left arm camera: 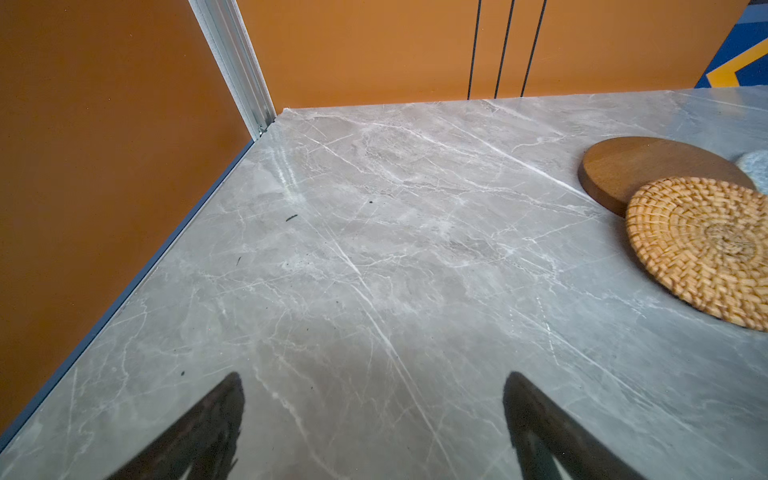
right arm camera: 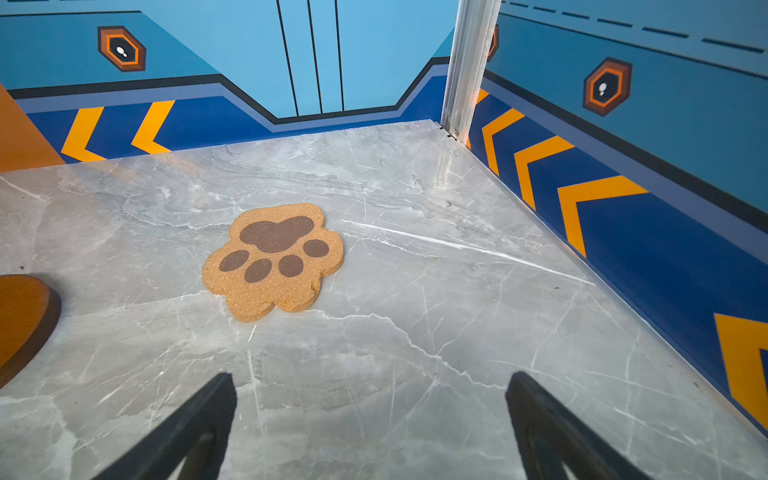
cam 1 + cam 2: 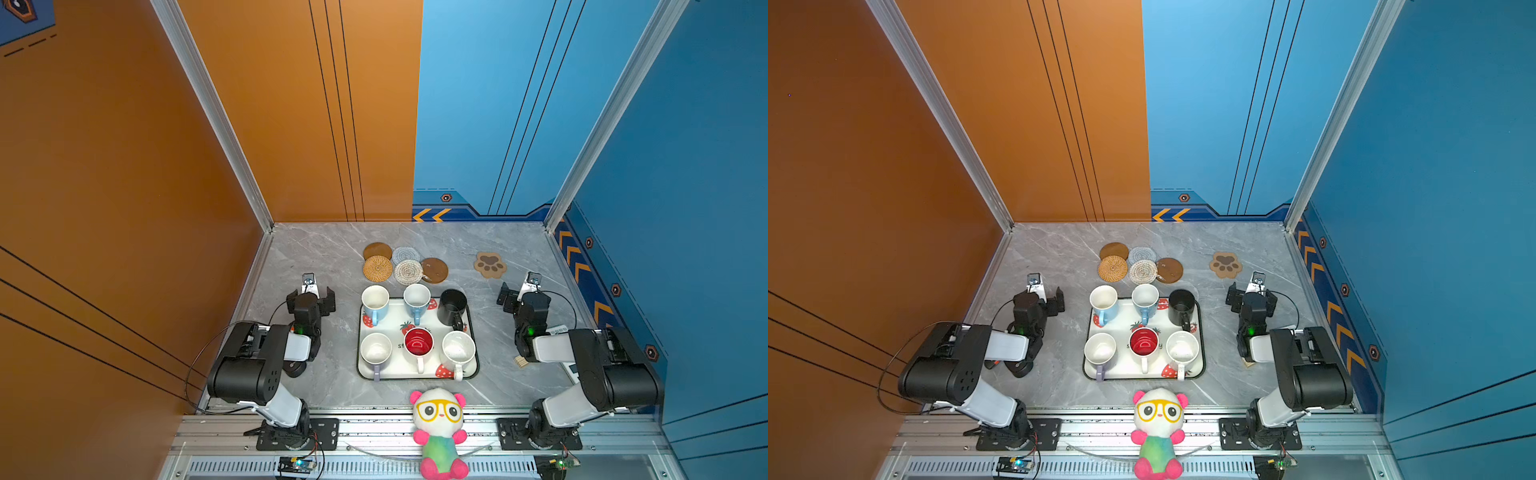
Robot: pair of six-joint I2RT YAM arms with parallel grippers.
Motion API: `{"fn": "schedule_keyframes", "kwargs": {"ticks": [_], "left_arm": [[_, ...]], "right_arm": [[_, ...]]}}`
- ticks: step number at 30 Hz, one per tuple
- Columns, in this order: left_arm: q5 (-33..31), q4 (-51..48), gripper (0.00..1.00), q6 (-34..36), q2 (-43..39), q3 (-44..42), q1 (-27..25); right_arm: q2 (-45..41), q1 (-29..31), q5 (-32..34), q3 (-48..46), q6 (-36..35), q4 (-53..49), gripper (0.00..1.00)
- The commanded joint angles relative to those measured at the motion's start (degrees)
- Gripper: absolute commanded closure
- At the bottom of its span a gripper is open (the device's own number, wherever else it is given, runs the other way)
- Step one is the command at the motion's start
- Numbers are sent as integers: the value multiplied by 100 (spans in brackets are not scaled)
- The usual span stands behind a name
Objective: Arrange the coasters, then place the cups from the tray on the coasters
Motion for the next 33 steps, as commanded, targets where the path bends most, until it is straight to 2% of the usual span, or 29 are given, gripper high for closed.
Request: {"fn": "schedule_keyframes", "kwargs": {"ticks": [1, 33], "left_arm": [[78, -48, 2, 1, -71, 101, 41], [76, -49, 2, 1, -78, 93, 35]], "right_arm": [[48, 7, -96, 82, -113, -66, 0], [43, 9, -107, 97, -117, -84, 0]]}}
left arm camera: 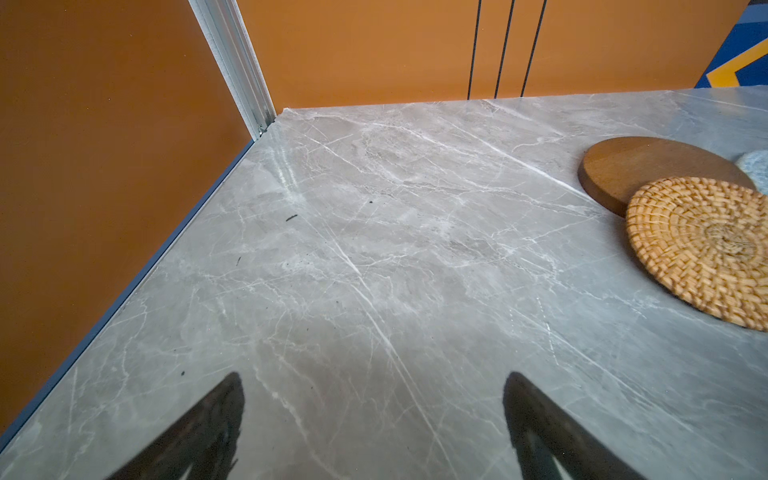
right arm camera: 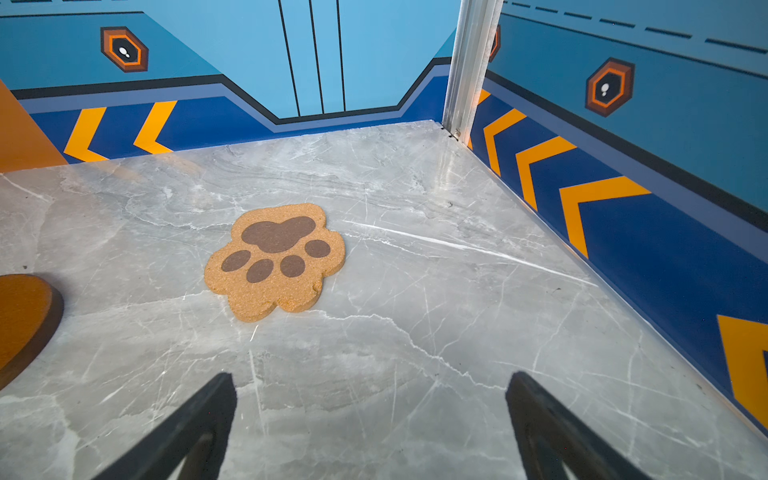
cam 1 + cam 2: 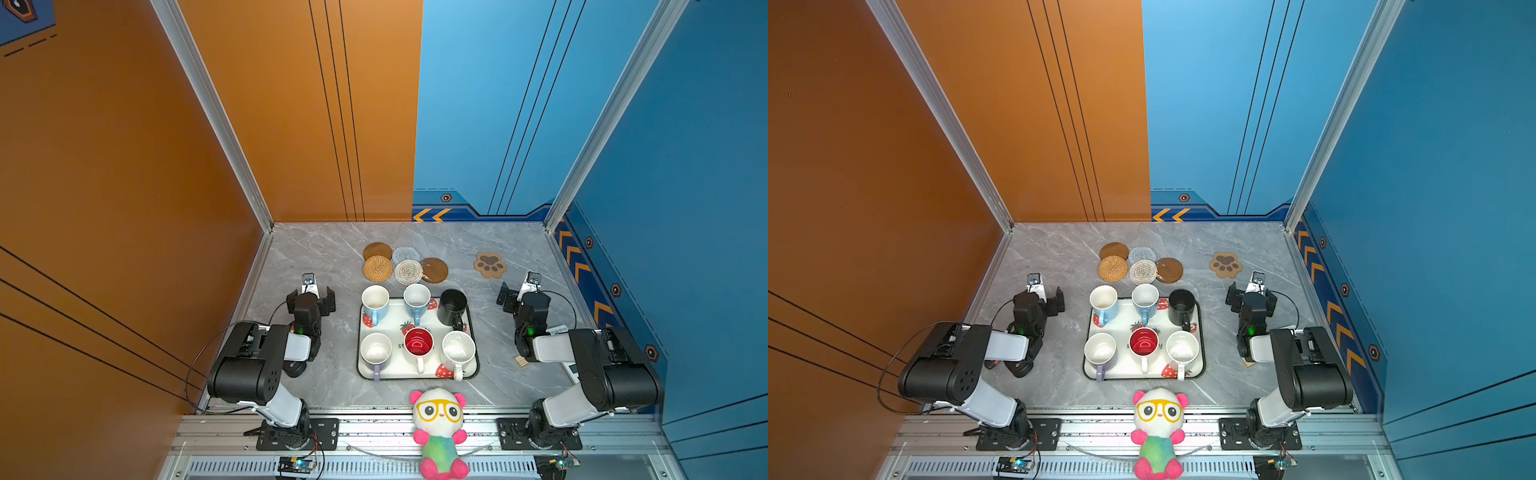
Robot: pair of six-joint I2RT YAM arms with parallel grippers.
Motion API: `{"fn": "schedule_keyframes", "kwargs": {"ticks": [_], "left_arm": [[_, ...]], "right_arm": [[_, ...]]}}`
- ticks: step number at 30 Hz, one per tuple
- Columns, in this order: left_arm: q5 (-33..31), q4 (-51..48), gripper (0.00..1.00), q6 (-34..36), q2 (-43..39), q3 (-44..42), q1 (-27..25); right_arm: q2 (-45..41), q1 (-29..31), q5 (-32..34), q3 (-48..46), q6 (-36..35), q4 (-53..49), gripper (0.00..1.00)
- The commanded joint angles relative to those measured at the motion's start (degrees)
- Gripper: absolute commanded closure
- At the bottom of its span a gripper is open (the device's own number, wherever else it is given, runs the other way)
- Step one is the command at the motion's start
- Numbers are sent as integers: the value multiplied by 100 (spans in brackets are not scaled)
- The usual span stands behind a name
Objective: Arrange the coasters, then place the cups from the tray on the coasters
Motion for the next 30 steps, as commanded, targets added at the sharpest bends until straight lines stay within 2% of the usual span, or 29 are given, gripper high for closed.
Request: {"fn": "schedule_keyframes", "kwargs": {"ticks": [1, 16, 26, 30], "left_arm": [[76, -48, 2, 1, -78, 94, 41], [84, -49, 2, 1, -78, 102, 41], [89, -45, 1, 1, -85, 100, 45], [-165, -925, 1, 90, -631, 329, -83]], "right_arm": [[40, 6, -79, 90, -120, -79, 0], [-8, -10, -94, 133, -100, -200, 0], [-1092, -21, -111, 893, -52, -2350, 0], [-1529, -19, -124, 1532, 139, -3749, 0]]}}
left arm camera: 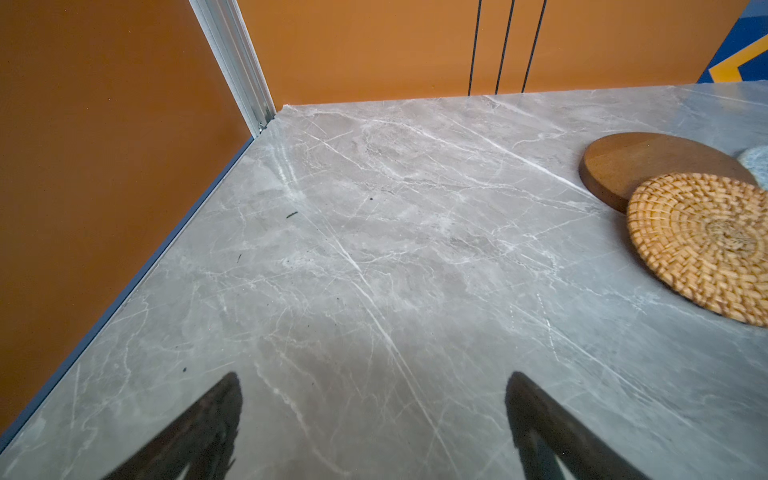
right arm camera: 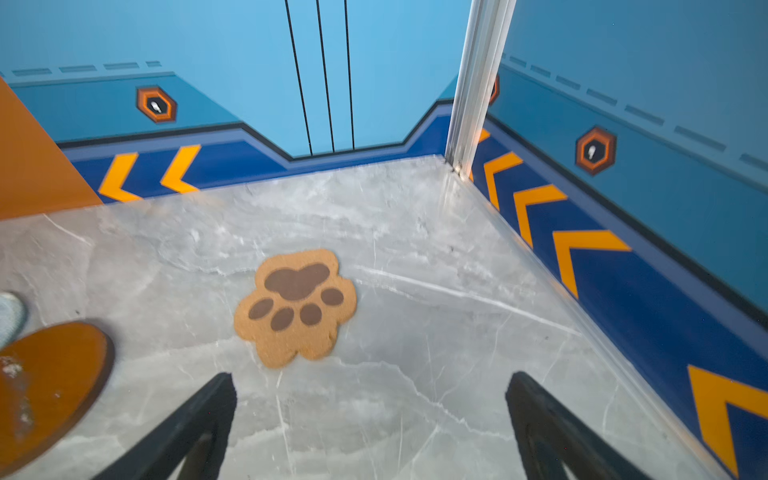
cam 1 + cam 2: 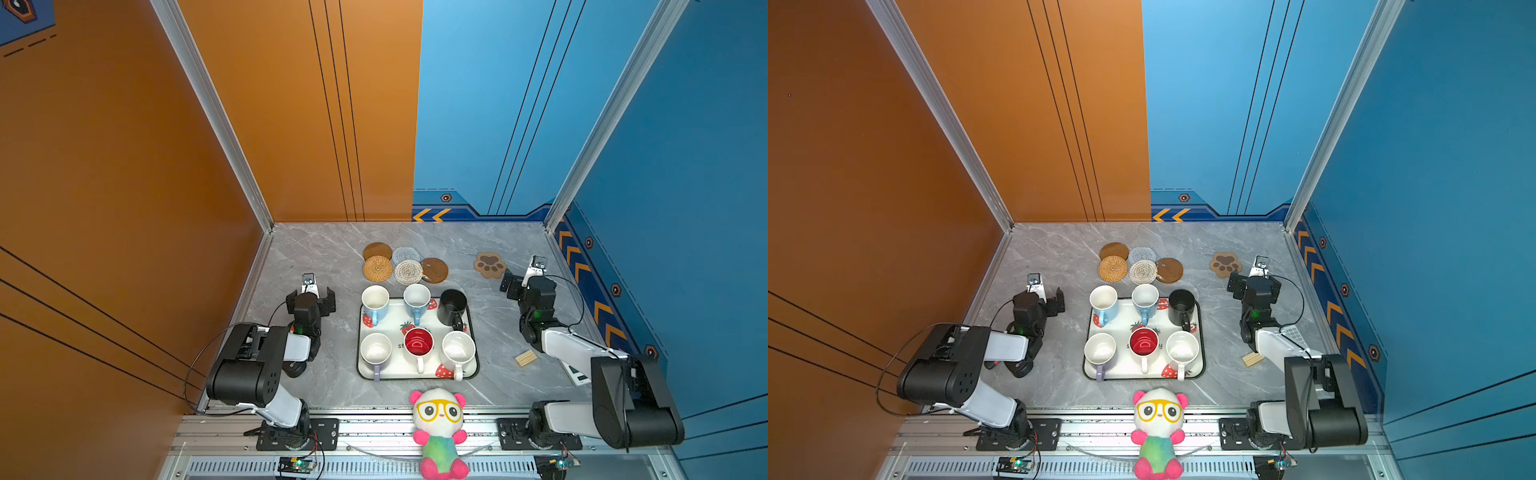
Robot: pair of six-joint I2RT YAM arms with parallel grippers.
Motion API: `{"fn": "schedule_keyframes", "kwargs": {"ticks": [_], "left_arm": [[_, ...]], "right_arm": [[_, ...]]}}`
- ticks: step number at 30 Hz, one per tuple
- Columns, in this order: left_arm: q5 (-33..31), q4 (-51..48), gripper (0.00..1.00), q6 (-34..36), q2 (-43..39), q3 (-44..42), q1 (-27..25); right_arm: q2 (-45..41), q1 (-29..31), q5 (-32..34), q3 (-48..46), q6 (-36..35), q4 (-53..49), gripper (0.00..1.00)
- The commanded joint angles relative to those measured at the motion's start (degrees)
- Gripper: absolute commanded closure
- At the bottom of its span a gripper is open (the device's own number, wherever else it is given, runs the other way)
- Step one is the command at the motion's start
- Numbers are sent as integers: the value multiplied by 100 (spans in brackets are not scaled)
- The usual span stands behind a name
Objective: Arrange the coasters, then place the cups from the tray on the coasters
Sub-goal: 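Reach right gripper to cork paw coaster while left gripper reaches toward coasters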
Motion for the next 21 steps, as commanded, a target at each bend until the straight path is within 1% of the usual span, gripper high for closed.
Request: {"fn": "schedule_keyframes", "kwargs": {"ticks": [1, 4, 5, 8, 12, 13, 14, 17, 21], "left_arm": [[-244, -929, 1, 117, -591, 388, -113], [-342, -2299, 2, 64, -1103, 920, -277], [-275, -2788, 3, -39, -1211, 1140, -305], [87, -4130, 6, -358, -1301, 1894, -358], [853, -5425, 13, -667, -1006, 2979, -491], [1031, -5664, 17, -712, -877, 3287, -554], [1188, -5903, 19, -764, -744, 3569, -651], [1407, -6528, 22, -831, -335, 4401, -1037], [1371, -7035, 23, -717, 224, 5273, -1682]], "right_arm": [[-296, -17, -33, 674, 167, -1714, 0], [-219, -17, -153, 1509, 398, -2950, 0], [-130, -18, -224, 1817, 485, -3343, 0], [321, -17, -468, 2767, 672, -4432, 5], [1286, -17, -899, 4072, 684, -5655, 17], [1561, -17, -947, 4380, 668, -5881, 20], [1874, -17, -957, 4679, 669, -6083, 21], [2742, -17, -968, 5566, 638, -6707, 21], [3707, -43, -997, 6388, 632, -6993, 15]]}}
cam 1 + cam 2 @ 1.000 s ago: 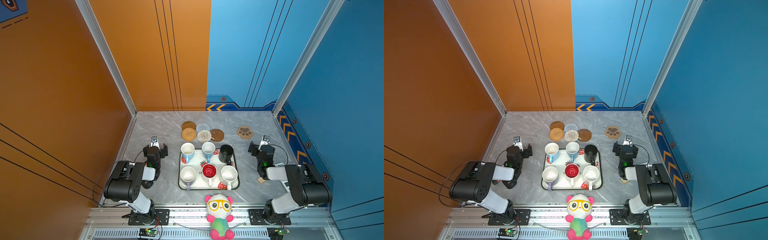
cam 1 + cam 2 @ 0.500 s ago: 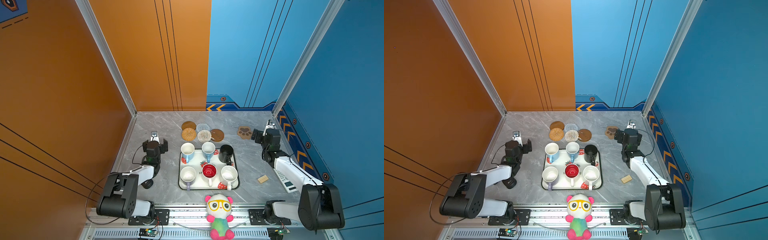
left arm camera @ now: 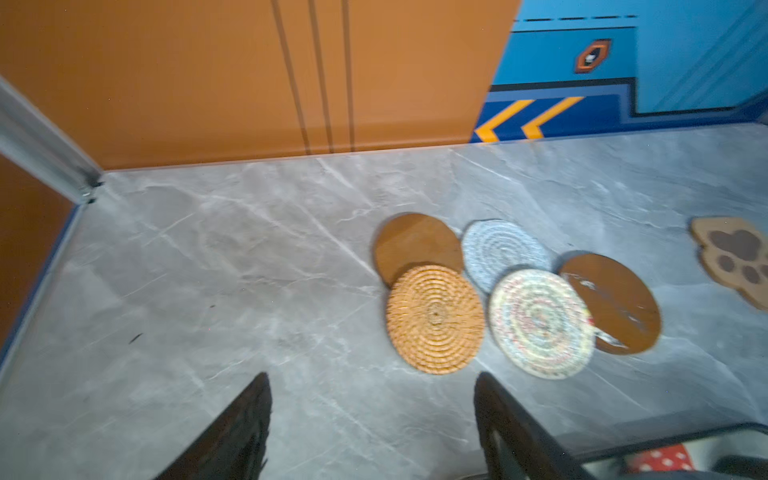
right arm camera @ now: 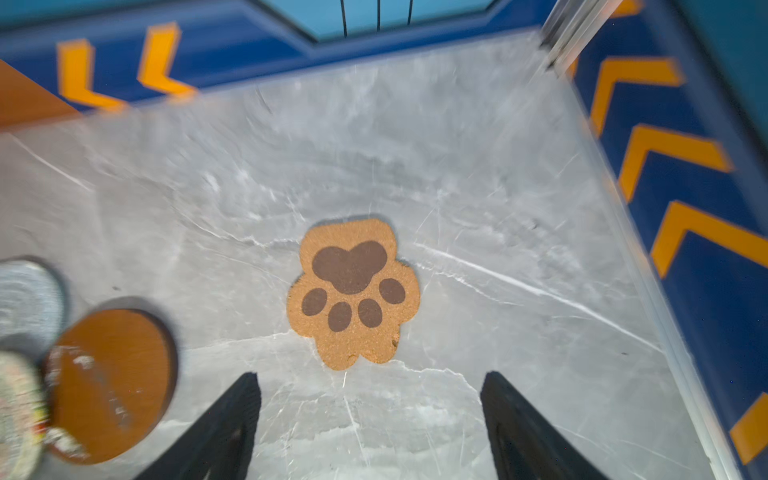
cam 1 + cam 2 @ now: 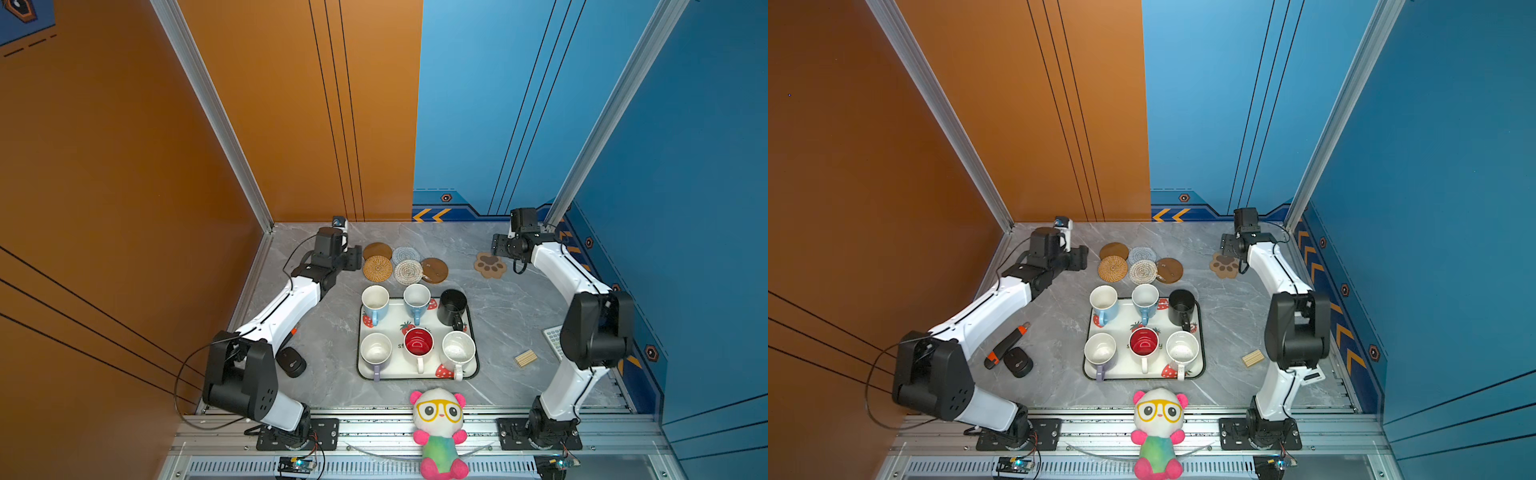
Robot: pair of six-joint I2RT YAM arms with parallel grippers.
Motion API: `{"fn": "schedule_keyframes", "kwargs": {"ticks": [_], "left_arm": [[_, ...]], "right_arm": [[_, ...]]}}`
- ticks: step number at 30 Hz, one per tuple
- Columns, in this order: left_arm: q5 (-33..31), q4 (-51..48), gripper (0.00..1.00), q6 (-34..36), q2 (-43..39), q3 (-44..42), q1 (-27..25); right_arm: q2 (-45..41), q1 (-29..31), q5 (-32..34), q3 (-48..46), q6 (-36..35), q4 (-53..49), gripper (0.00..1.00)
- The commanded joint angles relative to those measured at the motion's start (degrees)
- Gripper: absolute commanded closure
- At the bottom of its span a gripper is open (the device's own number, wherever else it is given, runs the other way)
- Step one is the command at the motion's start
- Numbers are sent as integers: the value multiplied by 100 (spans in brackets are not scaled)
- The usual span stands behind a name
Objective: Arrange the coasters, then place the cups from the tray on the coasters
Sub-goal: 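Reach right gripper to cork paw coaster while left gripper reaches toward coasters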
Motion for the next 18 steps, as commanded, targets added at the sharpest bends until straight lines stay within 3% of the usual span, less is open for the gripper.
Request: {"fn": "schedule_keyframes", "kwargs": {"ticks": [1, 7, 18], "left_arm": [[225, -1068, 23, 33, 404, 662, -482], [42, -1652, 23, 86, 1180, 1697, -1089], [390, -1676, 23, -66, 1681, 2315, -1515]], "right_arm": [[661, -52, -117, 653, 43, -960, 14], [1699, -96, -128, 1768, -1, -1274, 14], [2861, -276, -690, 2958, -93, -1355, 9]]}}
